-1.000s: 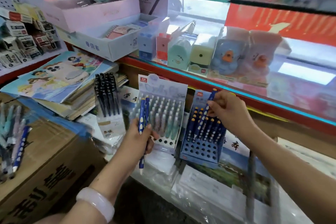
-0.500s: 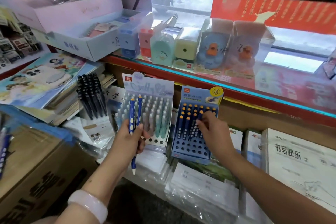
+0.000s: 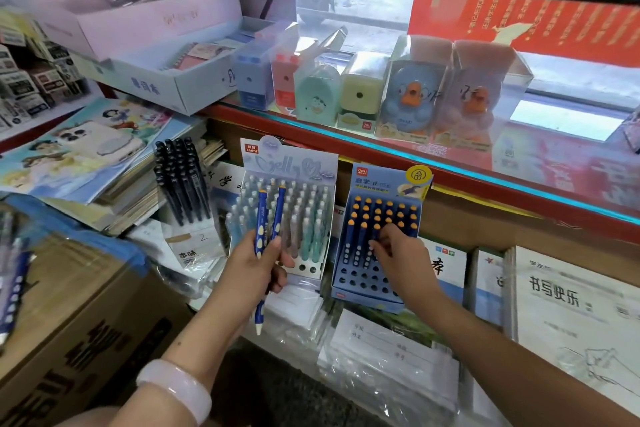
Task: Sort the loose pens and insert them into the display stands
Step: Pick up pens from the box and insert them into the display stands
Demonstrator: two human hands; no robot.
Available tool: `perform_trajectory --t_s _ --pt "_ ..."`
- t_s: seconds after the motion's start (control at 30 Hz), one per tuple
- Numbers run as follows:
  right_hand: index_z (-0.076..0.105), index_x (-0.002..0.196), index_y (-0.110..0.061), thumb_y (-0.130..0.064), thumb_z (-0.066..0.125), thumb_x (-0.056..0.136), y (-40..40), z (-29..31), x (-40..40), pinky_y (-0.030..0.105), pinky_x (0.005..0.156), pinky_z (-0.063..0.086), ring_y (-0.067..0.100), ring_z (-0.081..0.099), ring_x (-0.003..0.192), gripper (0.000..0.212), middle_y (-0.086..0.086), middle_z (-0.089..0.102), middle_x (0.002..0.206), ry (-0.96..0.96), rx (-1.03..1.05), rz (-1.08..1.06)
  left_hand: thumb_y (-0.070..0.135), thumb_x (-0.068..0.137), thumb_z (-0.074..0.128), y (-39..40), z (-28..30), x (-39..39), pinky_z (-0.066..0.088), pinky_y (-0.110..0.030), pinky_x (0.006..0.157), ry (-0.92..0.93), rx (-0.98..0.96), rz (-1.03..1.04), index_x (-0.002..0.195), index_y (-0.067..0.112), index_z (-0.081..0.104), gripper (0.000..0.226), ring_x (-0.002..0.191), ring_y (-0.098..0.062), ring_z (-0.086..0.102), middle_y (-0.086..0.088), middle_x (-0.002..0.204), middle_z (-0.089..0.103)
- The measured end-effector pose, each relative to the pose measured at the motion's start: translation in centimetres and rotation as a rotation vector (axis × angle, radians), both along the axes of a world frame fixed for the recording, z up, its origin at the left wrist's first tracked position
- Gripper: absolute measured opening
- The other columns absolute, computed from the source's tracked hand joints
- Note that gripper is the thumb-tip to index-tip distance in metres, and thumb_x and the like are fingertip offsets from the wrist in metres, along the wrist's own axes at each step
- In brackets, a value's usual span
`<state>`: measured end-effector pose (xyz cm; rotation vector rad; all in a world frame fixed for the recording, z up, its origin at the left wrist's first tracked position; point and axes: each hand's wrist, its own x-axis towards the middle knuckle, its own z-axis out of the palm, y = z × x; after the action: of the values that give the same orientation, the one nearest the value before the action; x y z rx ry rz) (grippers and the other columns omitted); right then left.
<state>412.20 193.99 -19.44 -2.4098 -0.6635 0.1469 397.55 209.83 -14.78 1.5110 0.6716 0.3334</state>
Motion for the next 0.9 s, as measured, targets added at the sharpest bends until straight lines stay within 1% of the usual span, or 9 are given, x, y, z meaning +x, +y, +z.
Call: perform_trajectory --t_s 0.13,0.23,0.4,0.53,0.63,0.7,0.77,0.83,0.9 --pt "0.055 0.095 -0.009 -0.028 0.057 0.093 -0.3 1.1 -0.5 0.038 0.068 0.052 0.023 0.061 0.073 0.019 0.006 0.065 0.081 -0.085 -0.022 -0.019 0.015 0.098 0.040 -0.1 0.1 -0.2 0.041 -0.019 0.040 -0.006 -0.058 -0.017 0.085 0.011 0.052 0.018 0.042 -0.010 0.051 -0.006 0.065 0.058" --pt "0.059 0.095 -0.013 -0.026 0.057 0.092 0.3 3.6 -1.9 0.030 0.066 0.052 0.016 0.061 0.070 0.014 -0.004 0.061 0.075 -0.147 0.213 -0.006 0.016 0.098 0.041 -0.3 0.2 -0.2 0.043 -0.019 0.042 -0.013 -0.088 -0.049 0.087 0.010 0.054 0.018 0.043 -0.010 0.053 -0.005 0.063 0.061" --pt "0.061 0.083 -0.025 -0.026 0.058 0.091 4.1 6.0 -4.3 0.021 0.068 0.055 0.001 0.062 0.069 0.009 -0.009 0.066 0.075 0.313 0.385 0.241 0.017 0.097 0.042 -0.6 0.1 -0.4 0.050 -0.022 0.049 0.016 -0.087 -0.162 0.098 0.002 0.057 0.022 0.051 -0.015 0.059 -0.009 0.070 0.065" --pt "0.064 0.081 -0.008 -0.018 0.058 0.092 5.6 5.9 -5.2 0.022 0.064 0.053 0.000 0.059 0.057 0.016 -0.004 0.064 0.064 0.489 0.473 0.240 0.017 0.097 0.042 -0.5 0.2 -0.7 0.054 -0.024 0.054 0.020 -0.096 -0.185 0.100 0.007 0.059 0.020 0.054 -0.016 0.063 -0.008 0.070 0.067" --pt "0.062 0.082 -0.007 -0.018 0.056 0.093 5.2 6.2 -4.8 0.024 0.070 0.054 0.008 0.061 0.064 0.017 -0.001 0.065 0.066 0.542 0.516 0.200 0.019 0.097 0.043 -0.3 -0.2 -0.7 0.057 -0.025 0.061 0.027 -0.132 -0.162 0.101 0.009 0.059 0.020 0.064 -0.016 0.067 -0.011 0.077 0.067" --pt "0.062 0.083 -0.009 -0.018 0.054 0.094 4.2 6.9 -3.7 0.025 0.073 0.056 0.011 0.063 0.070 0.016 0.001 0.066 0.071 0.524 0.575 0.127 0.020 0.097 0.043 -0.1 -0.5 -0.8 0.058 -0.026 0.063 0.058 -0.128 -0.104 0.099 0.011 0.060 0.019 0.068 -0.016 0.068 -0.009 0.081 0.068" --pt "0.061 0.083 -0.012 -0.016 0.052 0.095 2.6 7.6 -2.1 0.024 0.072 0.057 0.013 0.064 0.070 0.015 0.001 0.066 0.072 0.439 0.628 0.051 0.022 0.098 0.042 0.1 -0.8 -0.9 0.055 -0.025 0.055 0.091 -0.100 -0.034 0.095 0.016 0.059 0.018 0.059 -0.015 0.064 -0.007 0.078 0.066" --pt "0.061 0.085 -0.016 -0.017 0.053 0.094 0.6 7.7 -0.4 0.027 0.072 0.057 0.013 0.066 0.070 0.012 0.000 0.068 0.074 0.280 0.584 -0.005 0.024 0.099 0.041 0.6 -1.0 -1.0 0.043 -0.020 0.039 0.141 -0.030 0.029 0.092 0.017 0.055 0.017 0.039 -0.011 0.051 -0.008 0.069 0.062" --pt "0.061 0.089 -0.016 -0.019 0.054 0.093 -1.3 6.9 0.7 0.031 0.074 0.057 0.012 0.068 0.071 0.009 0.003 0.070 0.079 0.134 0.494 -0.050 0.024 0.099 0.041 1.0 -1.4 -0.9 0.028 -0.017 0.033 0.179 0.024 0.056 0.092 0.015 0.053 0.016 0.030 -0.009 0.035 -0.009 0.061 0.056"
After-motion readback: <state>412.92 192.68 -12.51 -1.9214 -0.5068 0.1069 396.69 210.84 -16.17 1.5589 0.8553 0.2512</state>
